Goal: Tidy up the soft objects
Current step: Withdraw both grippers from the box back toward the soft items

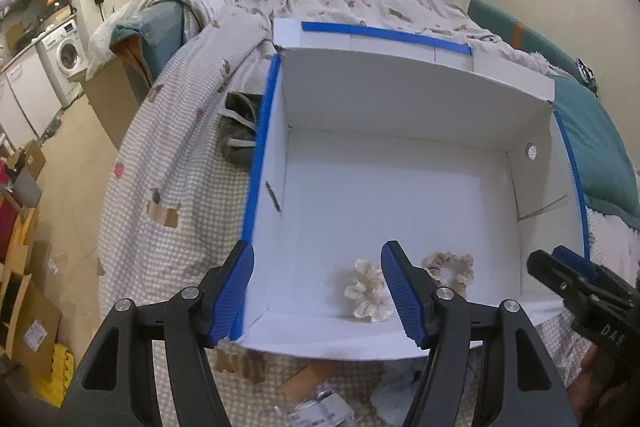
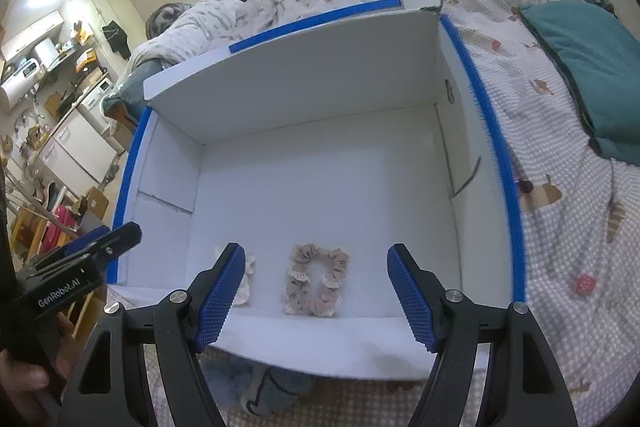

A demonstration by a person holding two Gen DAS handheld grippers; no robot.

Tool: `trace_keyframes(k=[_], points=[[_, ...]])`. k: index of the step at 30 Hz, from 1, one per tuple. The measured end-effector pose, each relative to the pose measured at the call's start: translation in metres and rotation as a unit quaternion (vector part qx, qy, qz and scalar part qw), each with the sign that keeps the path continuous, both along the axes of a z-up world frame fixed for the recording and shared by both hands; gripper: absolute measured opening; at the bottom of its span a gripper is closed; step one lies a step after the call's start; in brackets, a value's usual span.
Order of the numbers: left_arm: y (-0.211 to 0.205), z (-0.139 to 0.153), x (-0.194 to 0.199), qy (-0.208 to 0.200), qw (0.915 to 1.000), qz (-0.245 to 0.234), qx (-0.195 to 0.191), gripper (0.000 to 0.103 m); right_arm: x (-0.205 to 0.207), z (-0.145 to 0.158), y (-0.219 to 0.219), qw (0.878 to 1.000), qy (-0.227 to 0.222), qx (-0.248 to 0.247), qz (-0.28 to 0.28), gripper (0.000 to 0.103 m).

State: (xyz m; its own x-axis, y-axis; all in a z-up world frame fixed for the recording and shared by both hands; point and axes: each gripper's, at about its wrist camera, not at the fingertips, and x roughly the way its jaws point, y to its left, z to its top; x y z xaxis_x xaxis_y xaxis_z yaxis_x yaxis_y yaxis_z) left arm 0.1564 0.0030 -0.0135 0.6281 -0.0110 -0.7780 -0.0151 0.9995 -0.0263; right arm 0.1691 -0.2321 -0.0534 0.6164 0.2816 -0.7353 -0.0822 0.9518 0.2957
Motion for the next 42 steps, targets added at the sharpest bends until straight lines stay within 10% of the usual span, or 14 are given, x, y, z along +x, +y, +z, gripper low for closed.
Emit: trace_keyframes(k=[42], points=[[0.048, -0.026, -0.112, 0.067, 0.9948, 0.075, -0.016, 0.064, -0.101, -0.013, 0.004, 0.998, 0.045, 0.033, 0.007, 0.077]])
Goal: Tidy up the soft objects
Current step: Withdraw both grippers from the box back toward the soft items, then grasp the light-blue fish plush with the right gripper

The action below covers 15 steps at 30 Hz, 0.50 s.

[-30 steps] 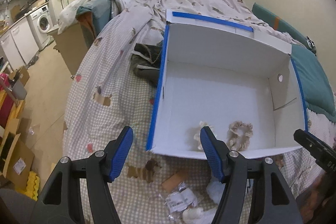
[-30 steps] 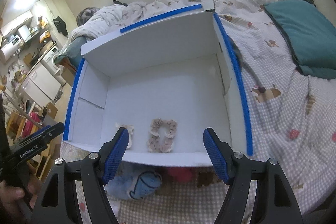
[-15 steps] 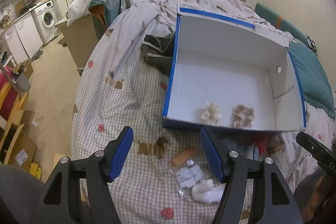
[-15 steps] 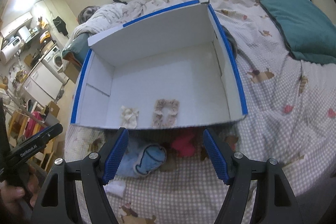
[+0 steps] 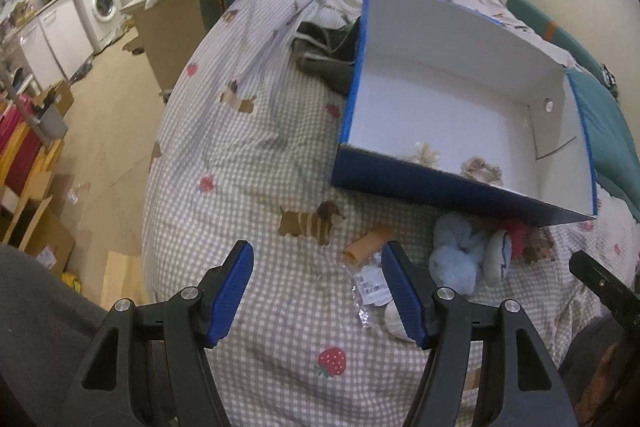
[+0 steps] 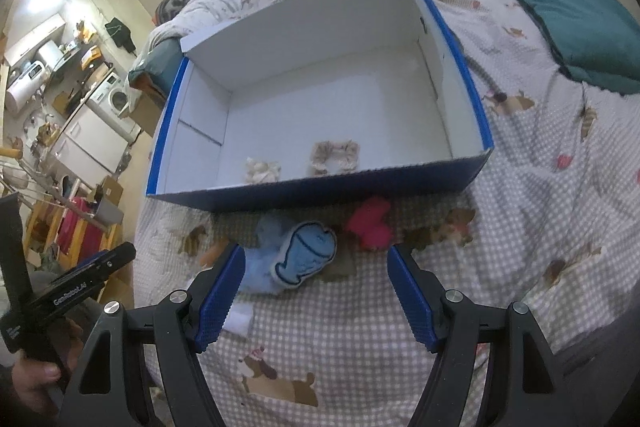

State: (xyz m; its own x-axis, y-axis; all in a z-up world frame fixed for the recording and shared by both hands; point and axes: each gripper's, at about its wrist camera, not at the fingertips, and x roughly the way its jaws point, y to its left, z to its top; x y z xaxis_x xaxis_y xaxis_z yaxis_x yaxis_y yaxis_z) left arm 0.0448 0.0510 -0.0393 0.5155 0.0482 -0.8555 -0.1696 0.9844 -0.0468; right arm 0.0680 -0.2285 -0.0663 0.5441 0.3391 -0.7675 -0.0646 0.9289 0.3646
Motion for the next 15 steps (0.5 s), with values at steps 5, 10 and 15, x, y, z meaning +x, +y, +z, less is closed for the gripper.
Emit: trace_keyframes(k=[5, 10, 15], points=[[0.004, -0.008, 0.004, 0.018, 0.9998, 0.012, -0.001, 0.064, 0.006, -0.011, 0.001, 1.000, 0.028, 0.003, -0.003, 0.077], [0.007, -0.013, 0.009, 0.027, 0.9994, 0.022, -0.004, 0.064, 0.016, -0.028, 0.010, 0.998, 0.069, -0.008, 0.005, 0.077], [0.019, -0.014, 0.011, 0.031, 0.9983, 0.047, -0.015, 0.064, 0.034, -0.051, 0.031, 0.992, 0.118, 0.006, 0.041, 0.077]])
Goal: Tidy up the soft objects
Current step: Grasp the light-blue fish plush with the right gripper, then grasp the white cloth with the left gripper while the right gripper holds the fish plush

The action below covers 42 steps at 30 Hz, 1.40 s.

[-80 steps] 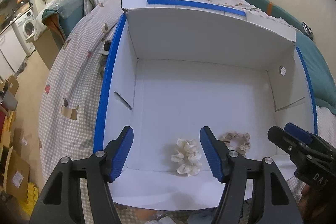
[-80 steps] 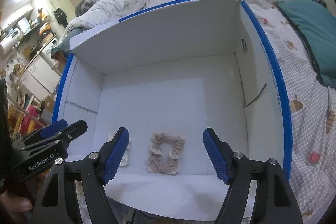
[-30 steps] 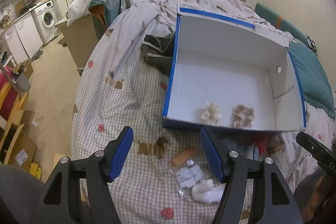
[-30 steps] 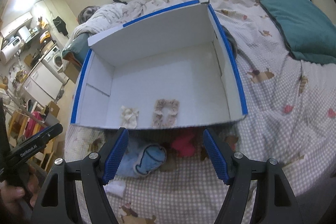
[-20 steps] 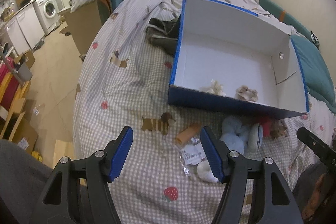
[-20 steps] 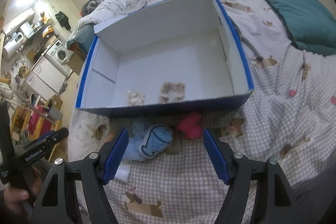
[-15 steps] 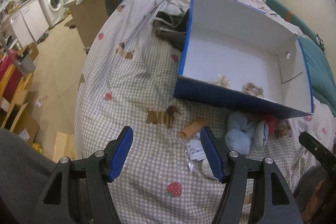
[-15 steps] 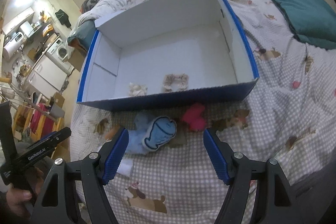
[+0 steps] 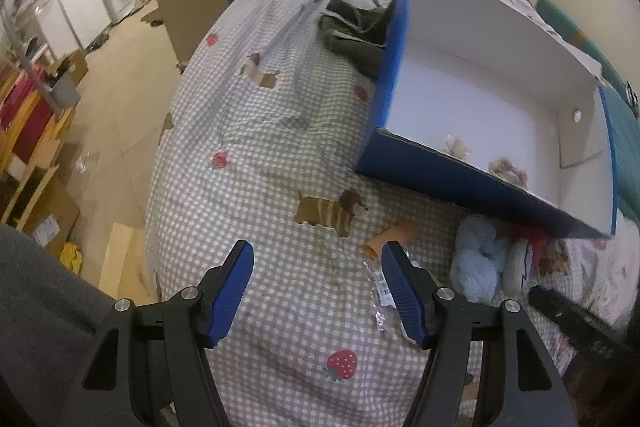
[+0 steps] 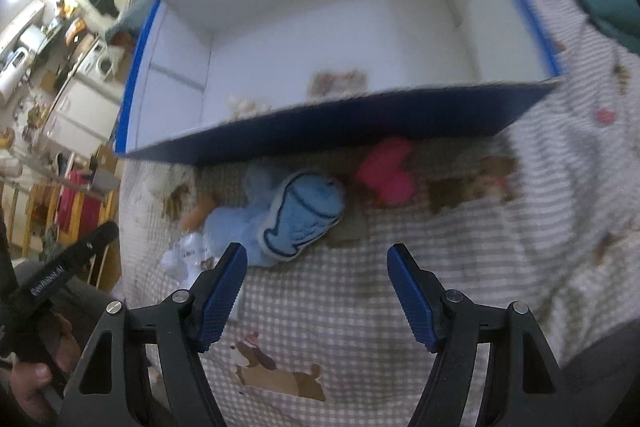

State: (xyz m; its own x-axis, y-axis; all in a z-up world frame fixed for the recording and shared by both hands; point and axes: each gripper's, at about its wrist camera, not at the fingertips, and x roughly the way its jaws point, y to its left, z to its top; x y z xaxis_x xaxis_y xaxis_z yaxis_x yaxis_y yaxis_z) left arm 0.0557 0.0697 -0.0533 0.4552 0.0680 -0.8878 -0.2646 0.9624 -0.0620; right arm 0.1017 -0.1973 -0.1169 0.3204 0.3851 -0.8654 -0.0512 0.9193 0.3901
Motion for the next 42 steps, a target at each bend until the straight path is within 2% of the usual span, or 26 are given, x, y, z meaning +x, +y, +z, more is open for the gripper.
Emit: trace_keyframes(k=[5, 9, 11, 13, 14, 16, 18, 27, 32, 35, 39, 42], points=[[0.018, -0.003, 0.003, 0.008, 0.9991, 0.030, -0.030, 0.064, 0.017, -0.017, 0.017, 1.000, 0.022, 0.017, -0.005, 0.077], [0.030, -0.003, 0.007, 0.009, 0.9980, 0.053, -0.031, 0.064, 0.029, -0.034, 0.026, 0.998, 0.046, 0.021, -0.022, 0.077], [0.033, -0.005, 0.007, 0.013, 0.9973, 0.061, -0.039, 0.064, 0.031, -0.036, 0.029, 0.999, 0.042, 0.011, -0.022, 0.066], [0.035, -0.007, 0.007, 0.017, 0.9968, 0.065, -0.043, 0.064, 0.031, -0.037, 0.029, 0.999, 0.042, 0.006, -0.012, 0.042], [0.034, -0.007, 0.007, 0.018, 0.9968, 0.065, -0.044, 0.064, 0.029, -0.036, 0.029, 0.999, 0.040, 0.005, -0.010, 0.040], [0.032, -0.008, 0.008, 0.018, 0.9971, 0.060, -0.044, 0.064, 0.025, -0.031, 0.023, 0.999, 0.034, 0.013, -0.007, 0.029], [0.028, -0.008, 0.009, 0.018, 0.9976, 0.052, -0.043, 0.064, 0.021, -0.023, 0.018, 0.999, 0.025, 0.025, -0.009, 0.026], [0.016, -0.009, 0.009, 0.020, 0.9983, 0.023, -0.050, 0.064, -0.007, 0.028, -0.009, 0.998, -0.030, 0.048, 0.007, 0.023], [0.002, -0.010, 0.009, 0.024, 0.9982, -0.005, -0.055, 0.064, -0.017, 0.042, -0.024, 0.997, -0.068, 0.024, -0.009, 0.023], [-0.014, -0.013, 0.008, 0.030, 0.9970, -0.044, -0.056, 0.064, -0.019, 0.039, -0.034, 0.997, -0.068, 0.029, -0.025, 0.023], [-0.045, -0.022, 0.005, 0.047, 0.9909, -0.113, -0.055, 0.064, -0.020, 0.042, -0.032, 0.996, -0.081, 0.027, -0.024, 0.023], [-0.066, -0.022, 0.001, 0.044, 0.9864, -0.153, -0.041, 0.064, -0.023, 0.041, -0.034, 0.996, -0.081, 0.024, -0.022, 0.023]])
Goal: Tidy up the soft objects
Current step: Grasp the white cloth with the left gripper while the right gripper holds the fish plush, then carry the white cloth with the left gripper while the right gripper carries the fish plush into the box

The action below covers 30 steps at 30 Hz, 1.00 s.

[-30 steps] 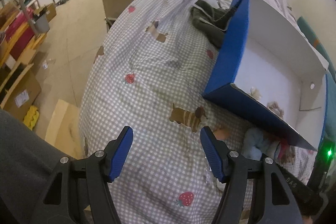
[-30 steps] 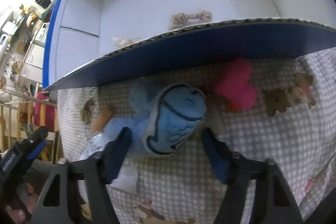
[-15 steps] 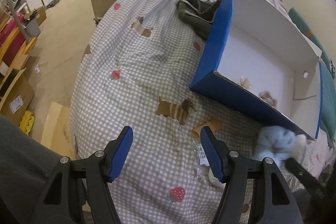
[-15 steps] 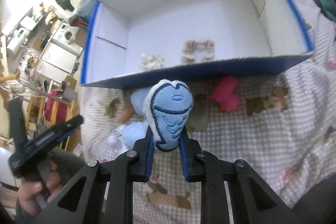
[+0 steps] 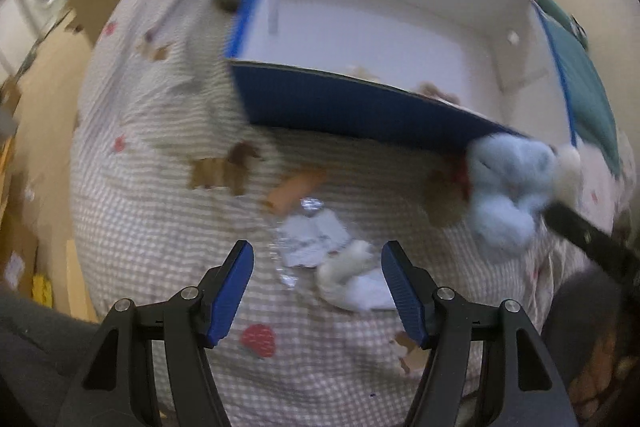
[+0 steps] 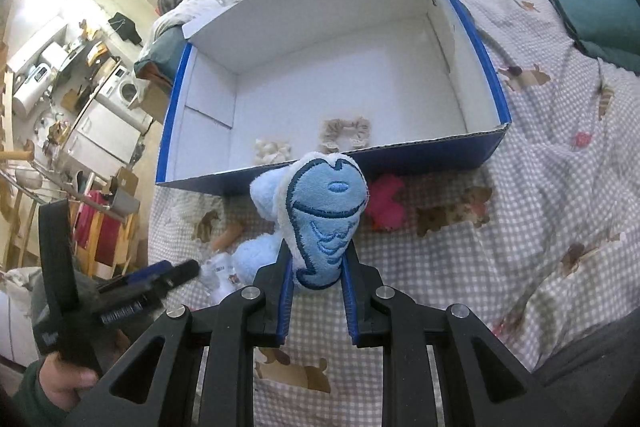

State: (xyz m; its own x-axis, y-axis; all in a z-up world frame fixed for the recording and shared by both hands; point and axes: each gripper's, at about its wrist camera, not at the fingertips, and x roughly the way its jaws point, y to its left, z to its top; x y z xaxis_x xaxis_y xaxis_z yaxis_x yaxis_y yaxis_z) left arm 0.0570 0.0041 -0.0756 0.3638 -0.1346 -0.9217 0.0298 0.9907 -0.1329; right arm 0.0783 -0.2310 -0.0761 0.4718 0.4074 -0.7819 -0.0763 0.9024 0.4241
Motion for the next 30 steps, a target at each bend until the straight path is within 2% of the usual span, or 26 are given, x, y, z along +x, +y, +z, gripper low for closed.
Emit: trace_keyframes(k=[6, 8, 10, 11, 12, 13, 21, 30], points=[[-0.022, -0.011, 0.001, 0.010, 0.9993, -0.036, 0.008, 0.063, -0.001, -0.001, -0.006, 1.000, 0.002, 0.010, -0.007, 0.023], [-0.024, -0.016, 0.003, 0.012, 0.9992, -0.036, 0.014, 0.059, -0.001, -0.001, -0.005, 1.000, 0.002, 0.009, -0.005, 0.023], [-0.024, -0.018, 0.008, 0.015, 0.9992, -0.037, 0.006, 0.031, -0.001, -0.001, -0.004, 1.000, 0.001, 0.006, -0.002, 0.023], [-0.025, -0.018, 0.011, 0.018, 0.9991, -0.038, 0.008, 0.024, -0.001, -0.001, -0.003, 1.000, 0.001, 0.005, -0.001, 0.023], [-0.025, -0.019, 0.012, 0.019, 0.9990, -0.038, 0.016, 0.011, -0.001, -0.002, -0.002, 1.000, 0.002, 0.003, 0.000, 0.023], [-0.025, -0.020, 0.012, 0.020, 0.9988, -0.037, 0.024, 0.009, -0.001, -0.002, -0.002, 1.000, 0.002, 0.002, 0.001, 0.023], [-0.014, -0.013, 0.008, 0.014, 0.9994, -0.015, 0.029, 0.007, 0.000, -0.003, -0.003, 1.000, 0.006, 0.001, -0.004, 0.023], [0.008, 0.008, 0.000, -0.023, 0.9993, 0.025, 0.019, 0.007, -0.002, -0.001, 0.006, 1.000, -0.001, -0.015, 0.008, 0.023]])
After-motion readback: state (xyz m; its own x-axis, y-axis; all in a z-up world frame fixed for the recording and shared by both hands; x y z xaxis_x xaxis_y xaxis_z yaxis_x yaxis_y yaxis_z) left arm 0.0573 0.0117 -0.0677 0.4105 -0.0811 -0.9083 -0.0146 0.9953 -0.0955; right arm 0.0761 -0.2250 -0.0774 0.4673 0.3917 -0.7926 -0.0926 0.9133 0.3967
